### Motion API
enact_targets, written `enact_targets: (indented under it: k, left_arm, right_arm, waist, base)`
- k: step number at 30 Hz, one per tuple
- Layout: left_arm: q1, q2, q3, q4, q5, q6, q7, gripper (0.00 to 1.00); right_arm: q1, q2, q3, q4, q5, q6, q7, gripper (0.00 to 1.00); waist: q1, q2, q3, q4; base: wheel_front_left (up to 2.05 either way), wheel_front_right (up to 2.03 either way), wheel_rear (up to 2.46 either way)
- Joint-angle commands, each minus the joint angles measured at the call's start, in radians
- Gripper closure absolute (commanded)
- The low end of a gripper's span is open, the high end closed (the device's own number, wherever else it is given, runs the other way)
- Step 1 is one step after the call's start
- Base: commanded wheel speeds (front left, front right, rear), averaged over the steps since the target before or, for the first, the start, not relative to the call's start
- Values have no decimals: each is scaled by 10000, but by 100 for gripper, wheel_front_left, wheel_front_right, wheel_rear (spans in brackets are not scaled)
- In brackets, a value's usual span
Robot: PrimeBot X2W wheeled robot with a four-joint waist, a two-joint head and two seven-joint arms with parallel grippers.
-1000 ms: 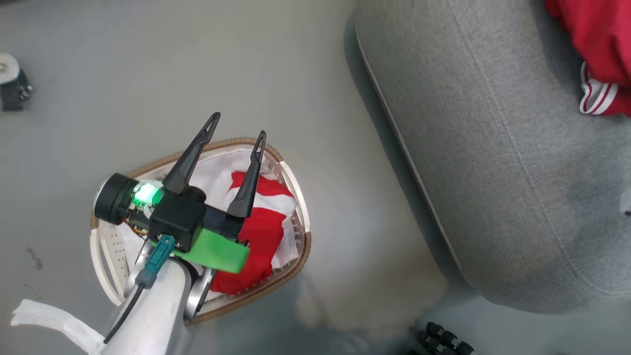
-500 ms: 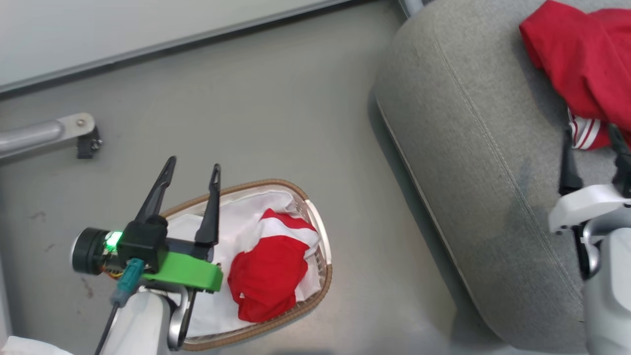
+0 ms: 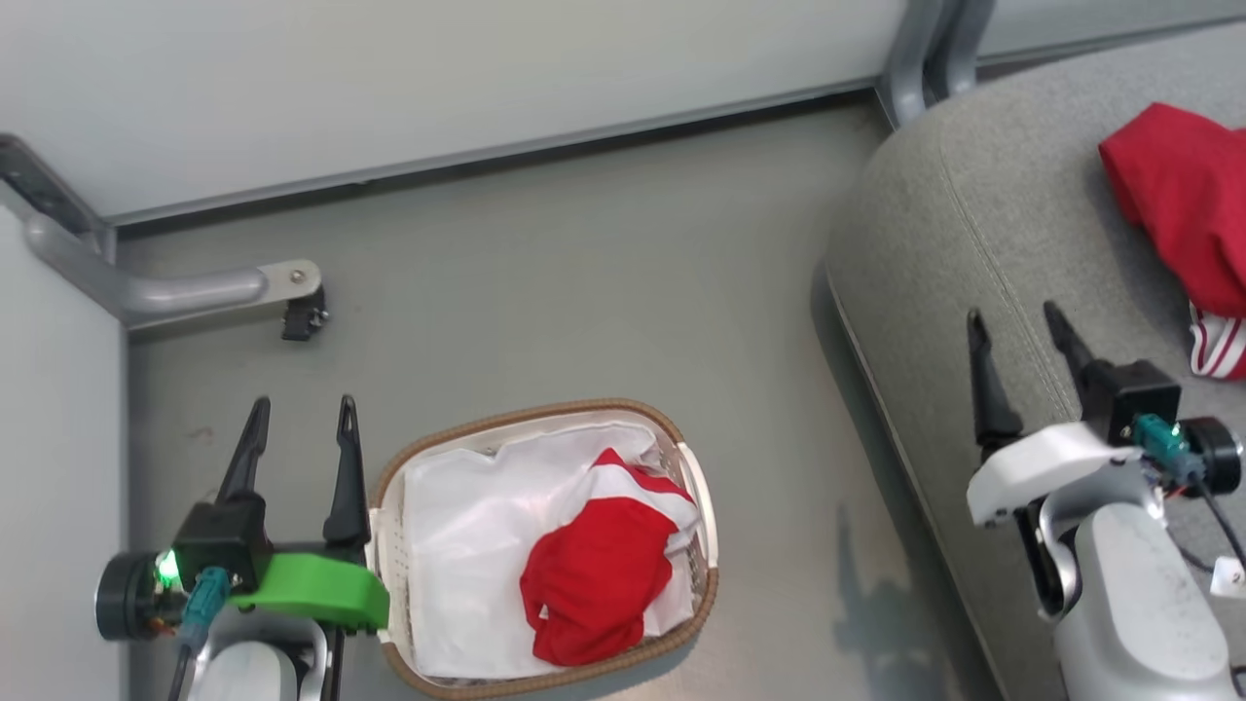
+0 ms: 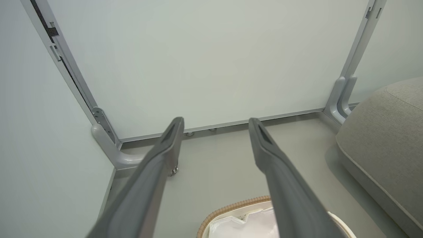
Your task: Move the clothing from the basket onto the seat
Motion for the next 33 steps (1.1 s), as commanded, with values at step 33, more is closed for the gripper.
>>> enact_targets:
  k: [33]
  left_arm:
    - [486,-96,-892,872,-671,-105,8,0]
  right_arm:
    - [947,42,871,-111,779,-14,-19,0]
  waist:
    - [0,0,58,45]
  base:
    - [0,0,0]
